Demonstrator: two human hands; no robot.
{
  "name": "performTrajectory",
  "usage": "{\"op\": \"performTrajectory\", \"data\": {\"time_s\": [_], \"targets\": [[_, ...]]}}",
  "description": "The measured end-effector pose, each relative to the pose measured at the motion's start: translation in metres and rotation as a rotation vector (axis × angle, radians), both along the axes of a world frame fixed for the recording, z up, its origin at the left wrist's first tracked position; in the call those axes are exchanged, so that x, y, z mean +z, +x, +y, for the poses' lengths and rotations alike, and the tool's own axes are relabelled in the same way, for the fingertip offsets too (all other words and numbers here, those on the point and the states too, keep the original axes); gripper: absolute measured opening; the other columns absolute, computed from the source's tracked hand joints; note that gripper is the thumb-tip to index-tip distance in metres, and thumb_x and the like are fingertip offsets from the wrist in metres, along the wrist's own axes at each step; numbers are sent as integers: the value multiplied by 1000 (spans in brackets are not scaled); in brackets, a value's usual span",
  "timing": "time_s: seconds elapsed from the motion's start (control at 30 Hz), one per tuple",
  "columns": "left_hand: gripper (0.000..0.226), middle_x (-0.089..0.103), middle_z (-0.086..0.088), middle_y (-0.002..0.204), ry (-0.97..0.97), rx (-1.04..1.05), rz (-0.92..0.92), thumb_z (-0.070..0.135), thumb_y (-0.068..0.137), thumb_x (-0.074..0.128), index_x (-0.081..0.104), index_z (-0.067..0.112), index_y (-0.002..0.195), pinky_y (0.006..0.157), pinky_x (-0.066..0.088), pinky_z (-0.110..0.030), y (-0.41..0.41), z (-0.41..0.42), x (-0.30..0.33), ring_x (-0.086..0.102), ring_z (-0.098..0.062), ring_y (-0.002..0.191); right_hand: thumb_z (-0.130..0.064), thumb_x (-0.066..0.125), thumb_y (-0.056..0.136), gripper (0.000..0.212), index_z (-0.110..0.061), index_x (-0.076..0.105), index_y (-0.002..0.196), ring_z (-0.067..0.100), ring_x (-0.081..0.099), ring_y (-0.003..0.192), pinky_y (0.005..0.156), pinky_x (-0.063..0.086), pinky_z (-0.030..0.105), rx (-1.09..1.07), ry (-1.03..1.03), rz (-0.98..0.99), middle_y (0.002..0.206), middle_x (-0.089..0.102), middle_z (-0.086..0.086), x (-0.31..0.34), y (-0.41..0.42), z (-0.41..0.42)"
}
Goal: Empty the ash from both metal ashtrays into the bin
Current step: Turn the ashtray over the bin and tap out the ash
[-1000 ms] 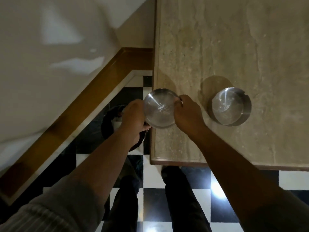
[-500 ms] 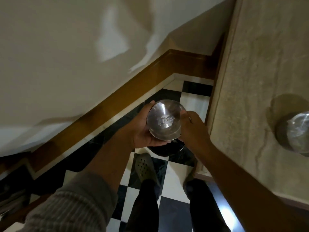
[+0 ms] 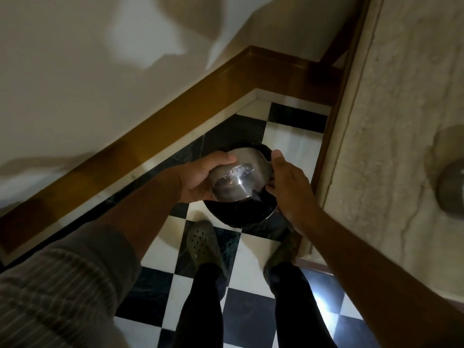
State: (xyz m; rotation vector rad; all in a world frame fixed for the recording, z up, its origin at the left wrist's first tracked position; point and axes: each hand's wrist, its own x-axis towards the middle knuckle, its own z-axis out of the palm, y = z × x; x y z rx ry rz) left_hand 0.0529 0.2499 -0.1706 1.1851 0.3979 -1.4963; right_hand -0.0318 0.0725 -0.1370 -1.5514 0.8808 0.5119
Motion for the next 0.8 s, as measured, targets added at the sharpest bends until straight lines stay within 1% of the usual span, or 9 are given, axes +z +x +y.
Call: {"op": "performTrajectory", "data": {"time_s": [0.1, 0.17, 0.27, 0.33, 0.4, 0.5, 0.6, 0.73, 0.8], "targets": [[37, 69, -5, 106, 76, -185, -220, 35, 81, 70, 62, 22, 114, 78, 53, -30, 0, -8, 12, 65, -22, 95, -70, 35, 79, 65, -17, 66, 99, 22, 65, 103, 100, 50, 46, 46, 42, -11, 107, 69, 12, 2, 0, -6], [34, 65, 0, 112, 131, -308, -379, 27, 84, 73, 57, 28, 114, 79, 51, -28, 1, -14, 17, 63, -19, 99, -66, 36, 78, 67, -12, 64, 107, 23, 65, 104, 99, 49, 50, 42, 57, -37, 109, 68, 16, 5, -3, -8], [99, 46, -2, 146, 231, -510, -613, 38, 71, 85, 28, 26, 151, 93, 49, -34, 2, -18, 15, 51, -19, 121, -54, 38, 85, 55, -18, 59, 120, 21, 62, 113, 104, 47, 49, 70, 72, -119, 120, 65, 15, 6, -13, -11], [126, 32, -2, 156, 278, -641, -832, 49, 61, 87, 9, 29, 157, 107, 42, -41, 0, -19, 11, 39, -24, 137, -49, 35, 89, 63, -21, 44, 144, 2, 50, 126, 112, 38, 30, 223, -6, -188, 140, 55, 1, 8, -21, -14], [135, 28, -4, 155, 314, -742, -1102, 56, 56, 87, 6, 21, 157, 111, 34, -38, -5, -19, 6, 33, -24, 139, -44, 32, 91, 68, -13, 27, 152, -10, 34, 132, 111, 25, 12, 431, -130, -244, 151, 40, -2, 7, -26, -15], [138, 29, -12, 154, 355, -873, -1423, 65, 51, 84, 14, 8, 155, 105, 29, -32, -9, -19, 2, 32, -28, 136, -61, 25, 91, 83, -6, 16, 153, 13, 7, 150, 118, 15, 23, 741, -329, -317, 163, 9, 10, 2, -37, -14], [135, 37, -18, 149, 316, -915, -1572, 77, 48, 73, 26, 2, 150, 108, 40, -43, -9, -16, -6, 40, -33, 133, -61, 25, 95, 85, 4, 19, 150, 34, 8, 150, 117, 28, 51, 977, -582, -436, 160, 10, 23, -3, -44, -20], [130, 39, -21, 148, 230, -879, -1635, 78, 52, 71, 31, 0, 149, 108, 40, -44, -10, -15, -13, 41, -34, 133, -66, 37, 90, 93, 7, 23, 146, 41, 13, 148, 119, 21, 51, 1000, -809, -664, 156, 17, 31, 14, -37, -26], [129, 39, -20, 148, 214, -856, -1639, 76, 52, 72, 30, 1, 149, 109, 39, -44, -11, -16, -12, 40, -34, 134, -72, 35, 86, 100, 6, 21, 147, 41, 12, 148, 120, 20, 51, 1076, -846, -660, 155, 16, 30, 12, -38, -28]]}}
